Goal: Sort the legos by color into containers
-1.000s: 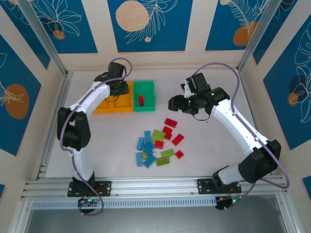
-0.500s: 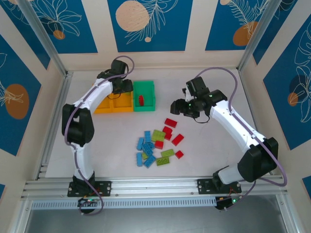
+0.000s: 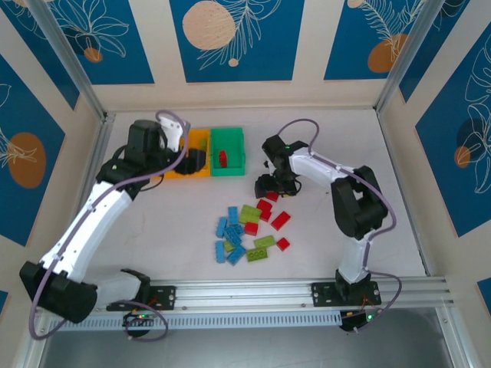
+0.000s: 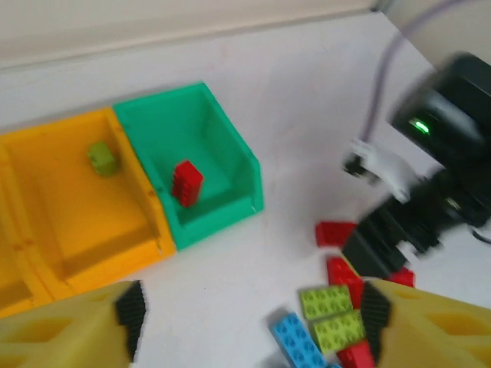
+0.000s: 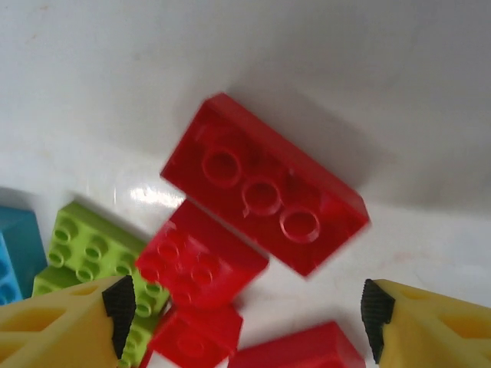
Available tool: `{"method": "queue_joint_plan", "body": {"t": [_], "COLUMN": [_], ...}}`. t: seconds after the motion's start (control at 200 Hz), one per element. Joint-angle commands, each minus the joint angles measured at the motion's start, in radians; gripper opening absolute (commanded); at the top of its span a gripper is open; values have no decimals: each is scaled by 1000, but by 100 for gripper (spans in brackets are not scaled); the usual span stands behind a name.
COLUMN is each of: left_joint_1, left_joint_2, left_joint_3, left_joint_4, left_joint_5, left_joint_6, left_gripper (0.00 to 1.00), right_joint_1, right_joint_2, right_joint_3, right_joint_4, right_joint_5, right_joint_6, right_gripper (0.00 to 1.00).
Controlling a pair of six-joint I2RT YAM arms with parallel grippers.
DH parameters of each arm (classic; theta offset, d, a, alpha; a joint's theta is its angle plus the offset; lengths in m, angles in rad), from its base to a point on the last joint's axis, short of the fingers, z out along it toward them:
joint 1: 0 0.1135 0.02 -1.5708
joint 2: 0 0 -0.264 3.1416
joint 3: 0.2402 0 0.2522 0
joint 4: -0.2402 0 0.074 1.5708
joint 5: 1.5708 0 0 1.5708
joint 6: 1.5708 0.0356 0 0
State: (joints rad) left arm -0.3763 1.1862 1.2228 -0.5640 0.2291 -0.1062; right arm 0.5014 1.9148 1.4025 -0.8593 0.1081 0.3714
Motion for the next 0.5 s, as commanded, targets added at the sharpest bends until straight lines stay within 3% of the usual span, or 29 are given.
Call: {"method": "queue_joint_plan", "body": {"t": [0.0,0.09,0.375,0.495], "left_joint_1": [-3,-4,-5,-7], "left_joint_2": [-79,-145,-130,-101], "left_joint_3": [-92,-143,-151,-155], "left_joint_4": [-24,-11,28,66], "left_joint_5": [108,103,83,98], "left_joint_6": [168,191,214,188], "left_gripper": [88,100,100,100], "right_joint_1": [-1,0,-17,-36], "right_joint_2": [61,116,160,158], "right_joint_3": [72,106,108,109], "right_joint_4": [-23,-47,-38,-21], "right_joint_5": [31,21,53,39], "right_joint_6": [-90,-111,-81,-75], "right_gripper": [81,80,71,58]}}
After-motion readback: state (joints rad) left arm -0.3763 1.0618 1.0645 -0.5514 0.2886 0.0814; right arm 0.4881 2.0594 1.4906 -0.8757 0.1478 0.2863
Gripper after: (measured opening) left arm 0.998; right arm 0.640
